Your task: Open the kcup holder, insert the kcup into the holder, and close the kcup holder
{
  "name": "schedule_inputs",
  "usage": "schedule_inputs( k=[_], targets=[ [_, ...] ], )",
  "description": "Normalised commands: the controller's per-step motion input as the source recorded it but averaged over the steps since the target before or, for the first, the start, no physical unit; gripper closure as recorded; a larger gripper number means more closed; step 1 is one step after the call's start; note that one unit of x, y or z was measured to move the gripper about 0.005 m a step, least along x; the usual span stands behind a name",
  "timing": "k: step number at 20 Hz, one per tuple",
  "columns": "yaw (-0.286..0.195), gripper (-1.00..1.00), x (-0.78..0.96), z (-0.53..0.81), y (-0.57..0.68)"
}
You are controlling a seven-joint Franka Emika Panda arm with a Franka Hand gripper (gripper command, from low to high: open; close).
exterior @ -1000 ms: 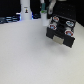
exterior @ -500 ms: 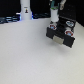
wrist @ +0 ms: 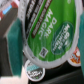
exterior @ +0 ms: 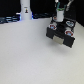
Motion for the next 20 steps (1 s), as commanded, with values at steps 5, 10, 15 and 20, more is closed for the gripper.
schedule_inputs(
  k=[5,10,15,20],
  targets=[
    [0.026,1.0,0.01,-0.1,0.43],
    [0.003,1.0,0.13,-0.17,0.14],
    [0.0,1.0,0.09,-0.21,0.21],
    [0.005,1.0,0.04,-0.22,0.3]
  ],
)
